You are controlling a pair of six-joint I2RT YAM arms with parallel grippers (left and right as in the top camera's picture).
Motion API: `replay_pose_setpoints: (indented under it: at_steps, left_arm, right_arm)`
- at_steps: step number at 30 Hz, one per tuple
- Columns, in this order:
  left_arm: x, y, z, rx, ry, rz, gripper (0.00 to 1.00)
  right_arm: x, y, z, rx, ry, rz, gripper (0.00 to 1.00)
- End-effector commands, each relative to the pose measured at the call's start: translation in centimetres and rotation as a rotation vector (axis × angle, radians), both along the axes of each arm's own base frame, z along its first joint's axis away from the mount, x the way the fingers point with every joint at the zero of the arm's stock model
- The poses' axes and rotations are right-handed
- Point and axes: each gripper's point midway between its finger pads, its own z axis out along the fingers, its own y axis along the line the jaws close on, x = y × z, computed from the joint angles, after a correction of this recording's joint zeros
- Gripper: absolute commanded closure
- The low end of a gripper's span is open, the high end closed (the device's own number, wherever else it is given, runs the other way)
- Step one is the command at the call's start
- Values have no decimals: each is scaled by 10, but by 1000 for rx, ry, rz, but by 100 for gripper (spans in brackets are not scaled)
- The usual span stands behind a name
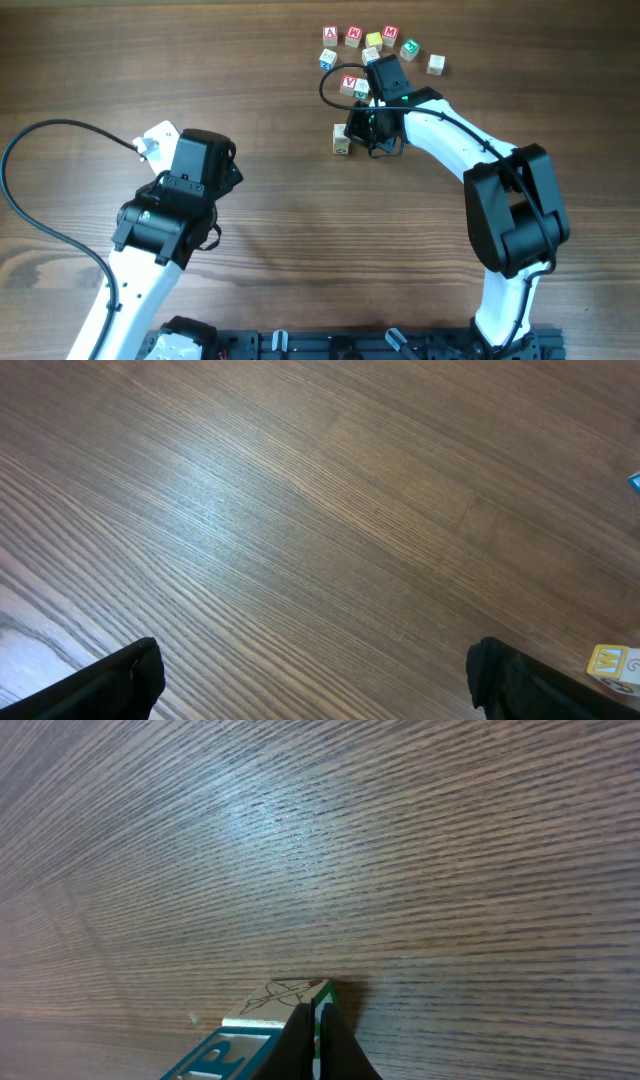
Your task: Form a tower
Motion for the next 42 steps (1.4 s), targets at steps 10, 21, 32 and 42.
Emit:
replay_pose_setpoints:
  at_steps: [10,21,32,42]
  left_arm:
    - [0,1,0,-12,-5,18,0]
    - [0,1,0,-12,-5,18,0]
    - [0,1,0,-12,-6,18,0]
    - [0,1,0,-12,-6,18,0]
  right_arm:
    - [-1,-13,-16,-52,36,-36,95]
    - [7,-12,-4,-69,-6,21,95]
    - [2,-55,30,-288,-24,-64,74]
    - [-26,-83,139,-333,-193,-64,11]
